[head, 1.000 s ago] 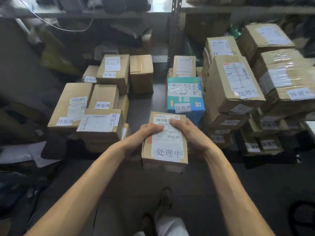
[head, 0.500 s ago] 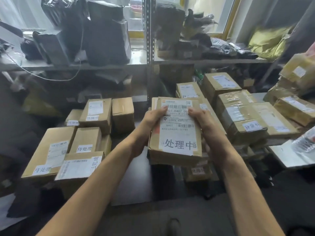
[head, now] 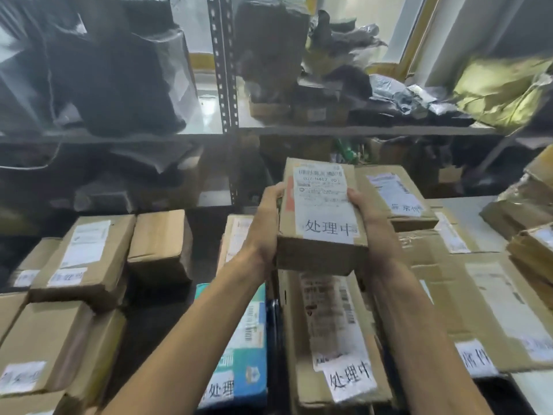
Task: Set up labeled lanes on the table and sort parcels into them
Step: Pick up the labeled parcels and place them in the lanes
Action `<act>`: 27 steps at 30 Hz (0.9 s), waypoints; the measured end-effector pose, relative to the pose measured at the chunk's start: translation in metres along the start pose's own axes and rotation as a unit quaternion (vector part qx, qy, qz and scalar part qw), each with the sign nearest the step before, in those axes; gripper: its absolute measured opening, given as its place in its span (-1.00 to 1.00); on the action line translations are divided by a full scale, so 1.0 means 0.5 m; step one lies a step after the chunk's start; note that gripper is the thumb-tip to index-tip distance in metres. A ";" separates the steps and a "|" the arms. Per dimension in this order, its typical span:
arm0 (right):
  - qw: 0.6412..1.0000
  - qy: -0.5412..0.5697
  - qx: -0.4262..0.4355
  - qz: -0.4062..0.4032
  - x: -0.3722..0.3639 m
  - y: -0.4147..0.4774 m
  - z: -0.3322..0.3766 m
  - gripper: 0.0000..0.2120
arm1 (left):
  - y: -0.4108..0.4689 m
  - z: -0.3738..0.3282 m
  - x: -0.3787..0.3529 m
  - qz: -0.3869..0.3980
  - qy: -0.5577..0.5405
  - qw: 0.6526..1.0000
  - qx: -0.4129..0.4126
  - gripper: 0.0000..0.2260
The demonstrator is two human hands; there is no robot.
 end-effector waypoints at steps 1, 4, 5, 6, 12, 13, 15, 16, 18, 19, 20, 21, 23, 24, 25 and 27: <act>1.000 -0.006 -0.006 0.001 0.000 0.029 0.009 -0.63 | 0.026 -0.003 -0.009 0.009 -0.007 1.000 -0.004 -0.54; 1.000 -0.014 -0.023 0.005 0.006 0.097 0.029 -0.74 | 0.096 -0.007 -0.018 0.011 -0.019 1.000 -0.016 -0.55; 1.000 -0.018 -0.024 0.003 0.010 0.118 0.028 -0.74 | 0.115 -0.004 -0.021 0.017 -0.023 0.999 -0.014 -0.54; 0.999 -0.024 -0.024 -0.001 0.012 0.134 0.026 -0.74 | 0.129 0.000 -0.022 0.018 -0.031 0.999 -0.011 -0.54; 0.995 -0.097 -0.017 -0.022 0.029 0.196 -0.005 -0.74 | 0.188 0.068 -0.005 -0.036 -0.009 0.999 0.017 -0.52; 0.992 -0.120 -0.012 -0.021 0.031 0.200 -0.010 -0.72 | 0.192 0.080 -0.002 -0.041 -0.006 0.999 0.028 -0.52; 0.988 -0.150 -0.006 -0.029 0.032 0.202 -0.016 -0.69 | 0.194 0.093 0.005 -0.046 -0.016 0.998 0.047 -0.54; 0.986 -0.162 -0.002 -0.031 0.030 0.200 -0.014 -0.69 | 0.195 0.092 0.006 -0.037 -0.027 0.998 0.051 -0.55; 0.982 -0.185 0.008 -0.030 0.026 0.193 -0.008 -0.72 | 0.191 0.083 0.003 -0.027 -0.043 0.997 0.049 -0.56; 0.981 -0.189 0.016 -0.035 0.027 0.188 -0.004 -0.73 | 0.188 0.078 0.004 -0.025 -0.042 0.998 0.046 -0.57; 0.981 -0.187 0.022 -0.047 0.028 0.180 0.000 -0.75 | 0.183 0.073 0.004 -0.025 -0.043 0.998 0.043 -0.57; 0.981 -0.185 0.027 -0.059 0.029 0.174 0.001 -0.77 | 0.180 0.069 0.003 -0.025 -0.037 0.998 0.039 -0.57; 0.978 -0.193 0.024 -0.077 0.027 0.160 -0.005 -0.81 | 0.181 0.073 0.004 -0.034 -0.008 0.999 0.036 -0.48; 0.973 -0.212 0.018 -0.085 0.025 0.155 -0.011 -0.80 | 0.190 0.092 0.009 -0.044 0.032 0.998 0.034 -0.39; 0.966 -0.242 0.014 -0.089 0.022 0.149 -0.015 -0.77 | 0.201 0.112 0.016 -0.051 0.067 0.996 0.034 -0.29; 0.948 -0.298 0.012 -0.114 0.019 0.129 -0.013 -0.66 | 0.192 0.107 0.019 -0.049 0.137 0.989 0.031 -0.25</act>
Point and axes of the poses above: each hand's wrist, its own y-axis towards the middle knuckle, its own x-axis out of the back of the hand, z = x × y, the point moved 3 cm from there along y, towards the middle knuckle, and after that the axes turned 2 degrees about y, right-handed, at the moved point
